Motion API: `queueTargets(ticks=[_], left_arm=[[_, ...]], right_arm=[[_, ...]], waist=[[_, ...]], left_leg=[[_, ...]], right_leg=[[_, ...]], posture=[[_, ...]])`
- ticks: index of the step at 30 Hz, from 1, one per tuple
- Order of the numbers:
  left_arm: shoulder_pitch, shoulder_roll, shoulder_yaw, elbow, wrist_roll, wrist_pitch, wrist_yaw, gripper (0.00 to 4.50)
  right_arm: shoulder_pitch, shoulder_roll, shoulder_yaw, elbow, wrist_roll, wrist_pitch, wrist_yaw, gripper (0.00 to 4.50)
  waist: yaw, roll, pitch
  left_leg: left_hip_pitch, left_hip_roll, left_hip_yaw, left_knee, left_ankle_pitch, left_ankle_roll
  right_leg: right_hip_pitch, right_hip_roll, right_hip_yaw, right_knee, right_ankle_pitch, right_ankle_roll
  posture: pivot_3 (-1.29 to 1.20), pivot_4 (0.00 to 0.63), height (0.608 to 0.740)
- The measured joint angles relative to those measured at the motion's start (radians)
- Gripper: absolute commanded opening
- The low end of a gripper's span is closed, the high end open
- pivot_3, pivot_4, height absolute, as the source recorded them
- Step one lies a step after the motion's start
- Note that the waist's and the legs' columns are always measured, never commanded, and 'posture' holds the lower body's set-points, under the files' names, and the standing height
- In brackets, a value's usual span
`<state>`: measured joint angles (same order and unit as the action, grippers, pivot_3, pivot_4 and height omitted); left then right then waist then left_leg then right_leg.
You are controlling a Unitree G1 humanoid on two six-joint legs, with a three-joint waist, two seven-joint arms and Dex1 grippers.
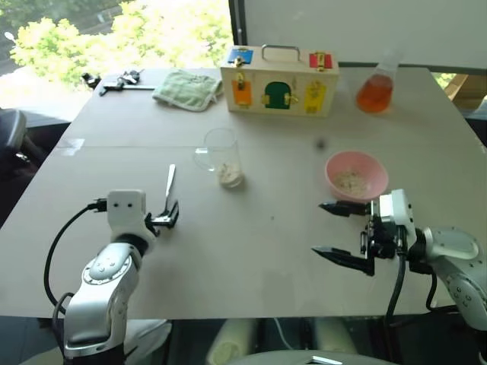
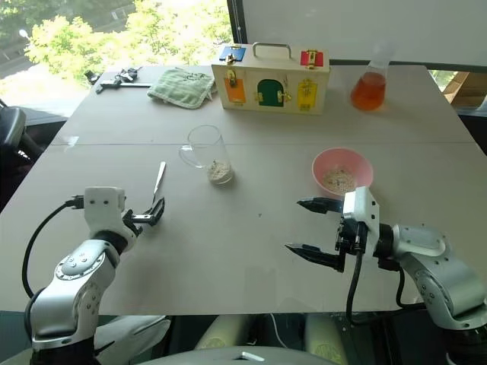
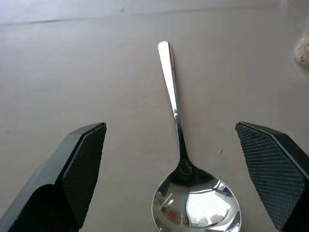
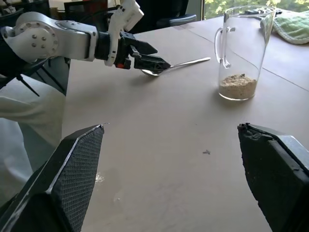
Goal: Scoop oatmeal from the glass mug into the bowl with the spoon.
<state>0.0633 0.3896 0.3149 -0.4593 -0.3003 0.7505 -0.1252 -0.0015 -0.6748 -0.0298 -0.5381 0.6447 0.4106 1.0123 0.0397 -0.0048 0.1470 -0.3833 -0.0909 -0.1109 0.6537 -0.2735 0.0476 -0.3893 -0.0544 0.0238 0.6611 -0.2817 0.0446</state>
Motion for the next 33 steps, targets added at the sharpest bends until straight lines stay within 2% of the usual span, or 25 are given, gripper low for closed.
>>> queueTargets(ticks=[6,13,18,19,23,24,30,33], left_arm=[[-0.073,0.011,-0.005,0.075,-0.007,0.048,-0.024,4.48],[-0.144,0.080,-0.020,0.171,-0.007,0.052,-0.098,4.48],[-0.159,0.091,-0.024,0.174,-0.016,0.089,-0.118,2.35],[-0.159,0.091,-0.022,0.173,-0.016,0.093,-0.118,2.09],[-0.159,0.088,-0.004,0.164,-0.018,0.123,-0.107,0.26],[-0.159,0.082,0.006,0.161,-0.021,0.134,-0.102,0.10],[-0.121,0.033,0.058,0.101,-0.051,0.176,-0.075,0.10],[-0.024,0.007,0.055,0.046,-0.041,0.077,-0.090,0.10]], right_arm=[[0.020,-0.023,0.008,-0.016,-0.021,-0.004,-0.007,4.50],[0.012,-0.012,0.017,-0.036,-0.035,-0.003,-0.051,4.50],[0.005,-0.006,0.018,-0.039,-0.039,-0.003,-0.066,4.50],[0.005,-0.006,0.018,-0.040,-0.039,-0.003,-0.068,4.50],[0.004,-0.005,0.018,-0.043,-0.039,-0.002,-0.078,4.50],[0.003,-0.005,0.019,-0.043,-0.039,-0.002,-0.080,4.50],[-0.007,-0.005,0.023,-0.042,-0.039,-0.003,-0.080,4.50],[-0.012,-0.003,0.026,-0.040,-0.040,-0.003,-0.080,4.50]], waist=[[0.000,-0.003,0.001],[0.000,-0.002,0.001],[-0.002,-0.001,-0.001],[-0.003,0.000,-0.001],[-0.004,0.001,-0.001],[-0.003,0.001,-0.002],[-0.010,0.002,-0.002],[-0.020,0.002,-0.002]], left_leg=[[0.001,0.000,0.000,0.000,0.001,-0.001],[0.001,0.000,-0.001,0.000,0.001,-0.002],[0.002,0.000,-0.001,0.000,0.001,-0.002],[0.002,0.000,-0.001,0.000,0.001,-0.002],[0.002,0.000,-0.001,0.000,0.001,-0.002],[0.002,0.000,-0.001,0.000,0.001,-0.002],[0.002,0.000,0.000,-0.001,0.001,-0.002],[0.001,0.000,0.000,-0.001,0.001,-0.002]], right_leg=[[0.000,0.000,0.000,0.001,0.000,0.000],[0.000,0.000,0.000,0.002,0.000,0.000],[0.000,0.000,0.000,0.002,0.000,0.000],[0.000,0.000,0.000,0.002,0.000,0.000],[0.000,0.000,0.000,0.002,0.000,0.000],[0.000,0.000,0.000,0.002,0.000,0.000],[0.000,0.000,0.001,0.002,0.000,0.000],[0.000,0.000,0.001,0.001,0.000,0.000]], posture=[[0.00,0.150,0.740],[0.00,0.150,0.740],[0.00,0.150,0.740],[0.00,0.150,0.740],[0.00,0.150,0.740],[0.00,0.150,0.740],[0.00,0.150,0.740],[0.00,0.150,0.740]])
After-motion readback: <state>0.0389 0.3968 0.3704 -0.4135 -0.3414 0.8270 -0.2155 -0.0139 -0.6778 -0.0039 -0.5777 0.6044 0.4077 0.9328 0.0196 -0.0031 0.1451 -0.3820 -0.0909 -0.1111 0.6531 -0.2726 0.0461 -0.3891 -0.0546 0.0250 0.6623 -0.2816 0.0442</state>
